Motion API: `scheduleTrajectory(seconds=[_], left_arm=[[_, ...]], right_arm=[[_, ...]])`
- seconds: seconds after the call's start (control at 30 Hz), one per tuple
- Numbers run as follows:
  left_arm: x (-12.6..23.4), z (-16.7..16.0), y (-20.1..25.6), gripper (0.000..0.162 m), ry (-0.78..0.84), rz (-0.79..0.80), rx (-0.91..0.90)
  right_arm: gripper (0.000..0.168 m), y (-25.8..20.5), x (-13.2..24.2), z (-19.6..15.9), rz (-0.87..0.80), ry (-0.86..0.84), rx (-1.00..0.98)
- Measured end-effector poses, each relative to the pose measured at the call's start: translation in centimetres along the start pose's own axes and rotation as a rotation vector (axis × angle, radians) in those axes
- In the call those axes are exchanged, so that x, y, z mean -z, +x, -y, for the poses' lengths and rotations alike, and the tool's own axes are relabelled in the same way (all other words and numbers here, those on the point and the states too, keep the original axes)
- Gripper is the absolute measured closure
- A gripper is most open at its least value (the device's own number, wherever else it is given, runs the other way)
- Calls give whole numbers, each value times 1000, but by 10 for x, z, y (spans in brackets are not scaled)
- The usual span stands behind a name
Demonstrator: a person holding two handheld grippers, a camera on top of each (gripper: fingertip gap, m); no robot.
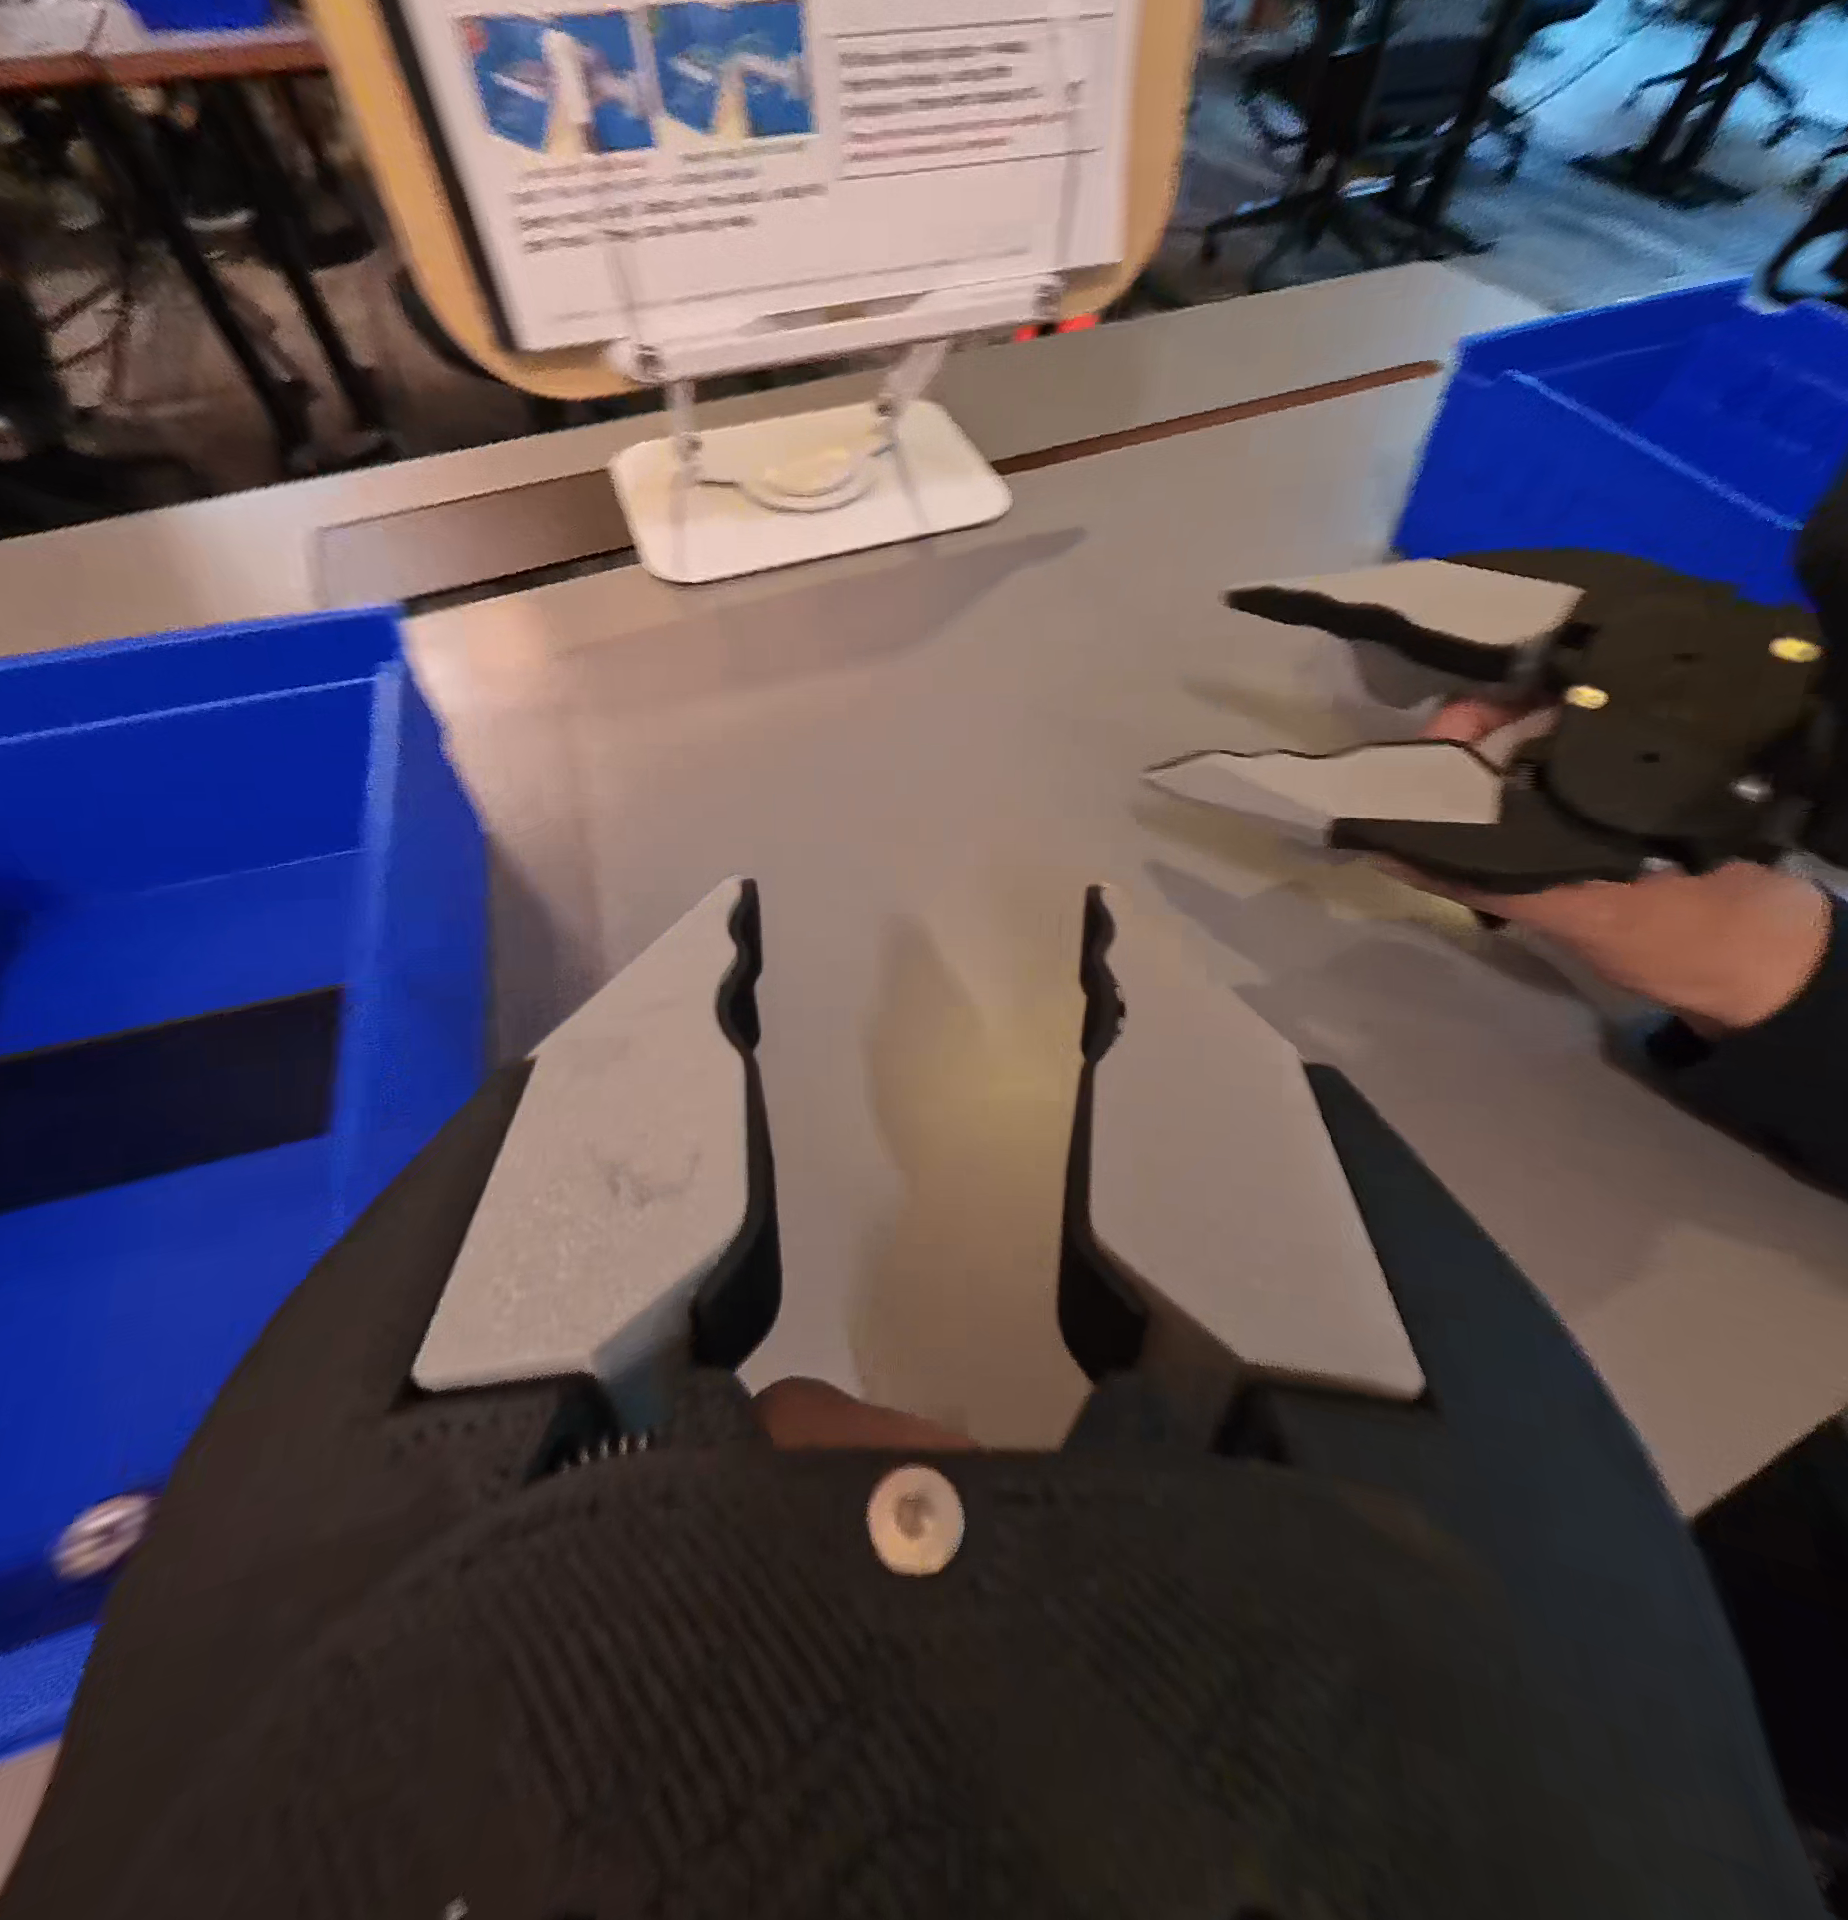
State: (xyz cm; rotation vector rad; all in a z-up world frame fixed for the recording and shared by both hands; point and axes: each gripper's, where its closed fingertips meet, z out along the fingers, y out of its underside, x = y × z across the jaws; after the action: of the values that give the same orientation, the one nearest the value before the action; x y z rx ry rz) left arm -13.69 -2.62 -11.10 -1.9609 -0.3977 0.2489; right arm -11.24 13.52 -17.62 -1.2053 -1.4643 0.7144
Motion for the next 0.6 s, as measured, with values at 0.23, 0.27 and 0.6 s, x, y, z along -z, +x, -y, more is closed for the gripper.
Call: scheduleTrajectory(seconds=[0.23, 0.27, 0.6], left_arm=[[-46, -73, 27, 89, -105, 28, -11], [-50, -79, 27, 87, -115, 34, -25], [-83, -57, 3, 130, 3, 11, -38]], right_arm=[[105, 0, 1, -2, 53, 12, -34], [111, 0, 1, -1, 60, 17, -37], [153, -9, 7, 7, 86, 61, -23]])
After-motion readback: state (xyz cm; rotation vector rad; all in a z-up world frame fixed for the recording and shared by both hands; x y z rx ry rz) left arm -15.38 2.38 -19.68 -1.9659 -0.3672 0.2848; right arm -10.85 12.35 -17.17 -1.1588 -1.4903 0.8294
